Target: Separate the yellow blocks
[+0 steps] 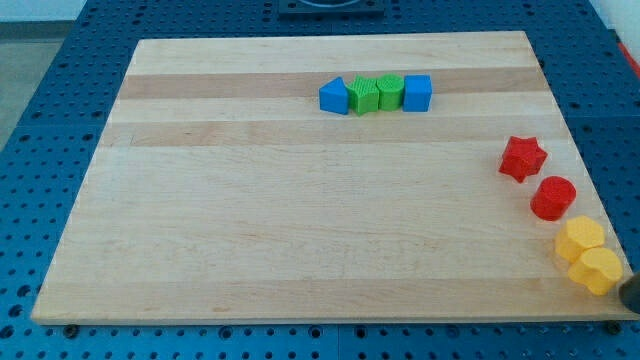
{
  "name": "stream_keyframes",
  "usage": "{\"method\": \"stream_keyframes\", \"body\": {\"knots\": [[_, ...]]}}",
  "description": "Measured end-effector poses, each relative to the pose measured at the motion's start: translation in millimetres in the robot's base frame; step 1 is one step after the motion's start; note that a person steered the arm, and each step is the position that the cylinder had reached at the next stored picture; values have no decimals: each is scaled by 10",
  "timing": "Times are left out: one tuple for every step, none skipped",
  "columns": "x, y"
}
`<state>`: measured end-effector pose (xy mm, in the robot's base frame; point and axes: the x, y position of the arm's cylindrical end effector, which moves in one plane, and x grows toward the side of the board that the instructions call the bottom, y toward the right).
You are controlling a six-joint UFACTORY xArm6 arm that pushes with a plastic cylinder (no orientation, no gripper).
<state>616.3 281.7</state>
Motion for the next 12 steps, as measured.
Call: {"method": "stream_keyframes", "body": {"knots": [[1,-167],[2,-266],[2,-292],[-14,-292],[-60,-292],[-114,-292],[-171,-328],[-240,-419],[-347,-598],[-481,-842],[-463,-951],[-152,-900]]}}
